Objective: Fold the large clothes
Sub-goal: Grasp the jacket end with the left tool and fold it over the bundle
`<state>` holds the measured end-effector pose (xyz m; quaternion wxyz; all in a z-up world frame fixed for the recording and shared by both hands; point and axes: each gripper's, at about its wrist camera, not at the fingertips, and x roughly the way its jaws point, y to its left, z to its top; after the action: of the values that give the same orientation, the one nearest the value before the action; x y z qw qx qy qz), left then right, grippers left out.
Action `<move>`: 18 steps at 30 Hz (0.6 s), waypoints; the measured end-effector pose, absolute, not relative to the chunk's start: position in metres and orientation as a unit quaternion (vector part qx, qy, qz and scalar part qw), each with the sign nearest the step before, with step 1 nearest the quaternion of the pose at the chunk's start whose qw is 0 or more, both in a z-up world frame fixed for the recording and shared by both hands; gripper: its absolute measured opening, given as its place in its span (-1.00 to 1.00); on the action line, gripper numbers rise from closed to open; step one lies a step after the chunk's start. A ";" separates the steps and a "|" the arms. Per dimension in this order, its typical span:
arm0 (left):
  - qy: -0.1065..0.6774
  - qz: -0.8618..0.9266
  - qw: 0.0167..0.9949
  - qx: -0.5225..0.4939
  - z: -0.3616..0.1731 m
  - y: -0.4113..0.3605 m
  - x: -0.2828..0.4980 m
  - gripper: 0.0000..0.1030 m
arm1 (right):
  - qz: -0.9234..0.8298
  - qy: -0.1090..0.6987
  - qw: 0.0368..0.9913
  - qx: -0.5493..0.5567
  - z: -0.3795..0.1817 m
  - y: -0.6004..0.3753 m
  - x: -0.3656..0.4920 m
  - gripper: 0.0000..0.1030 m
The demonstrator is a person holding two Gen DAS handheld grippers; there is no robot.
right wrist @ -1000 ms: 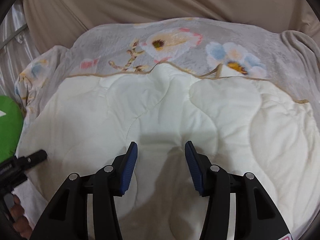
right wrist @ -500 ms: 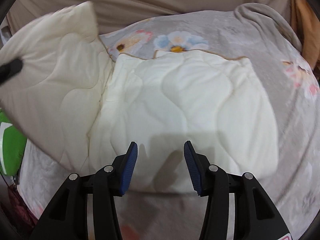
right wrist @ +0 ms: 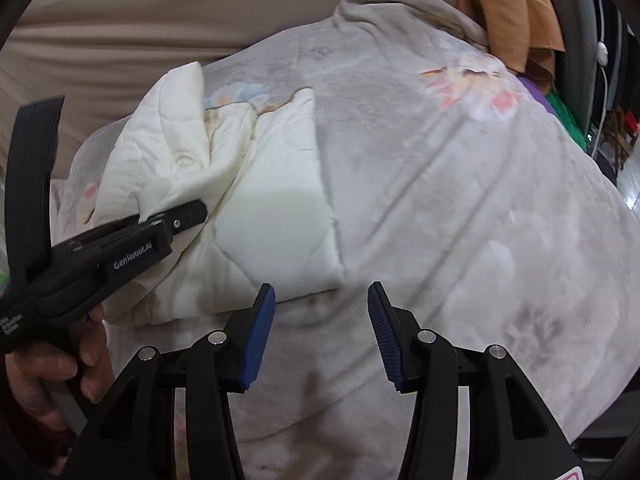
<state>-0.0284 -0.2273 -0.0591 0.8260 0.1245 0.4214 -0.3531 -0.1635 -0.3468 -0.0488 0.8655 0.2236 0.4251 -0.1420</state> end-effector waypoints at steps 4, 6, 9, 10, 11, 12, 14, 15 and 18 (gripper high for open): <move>0.421 -0.347 0.832 0.104 -0.044 -0.217 -0.024 -0.70 | -0.144 0.419 0.867 0.230 -0.048 -0.357 -0.164 -0.08; 0.417 -0.342 0.837 0.097 -0.033 -0.210 -0.023 -0.70 | -0.137 0.417 0.868 0.232 -0.046 -0.358 -0.159 -0.08; 0.411 -0.332 0.844 0.088 -0.019 -0.201 -0.022 -0.70 | -0.124 0.415 0.873 0.224 -0.042 -0.353 -0.149 -0.08; 0.408 -0.329 0.847 0.087 -0.015 -0.197 -0.021 -0.70 | -0.119 0.416 0.874 0.220 -0.041 -0.350 -0.143 -0.08; 0.406 -0.327 0.849 0.086 -0.012 -0.195 -0.021 -0.70 | -0.114 0.416 0.875 0.218 -0.041 -0.348 -0.139 -0.08; 0.405 -0.325 0.851 0.083 -0.008 -0.191 -0.021 -0.70 | -0.109 0.416 0.876 0.216 -0.041 -0.345 -0.134 -0.08; 0.402 -0.321 0.854 0.077 -0.003 -0.186 -0.020 -0.70 | -0.099 0.416 0.878 0.214 -0.040 -0.339 -0.125 -0.08; 0.400 -0.319 0.856 0.074 0.001 -0.182 -0.019 -0.70 | -0.095 0.416 0.879 0.213 -0.039 -0.336 -0.121 -0.08; 0.394 -0.310 0.863 0.055 0.013 -0.166 -0.017 -0.70 | -0.084 0.418 0.881 0.206 -0.037 -0.324 -0.110 -0.08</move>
<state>-0.0172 -0.1661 0.0128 0.8634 0.0550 0.3940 -0.3103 -0.1100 -0.3236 -0.0366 0.8807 0.2062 0.4181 -0.0844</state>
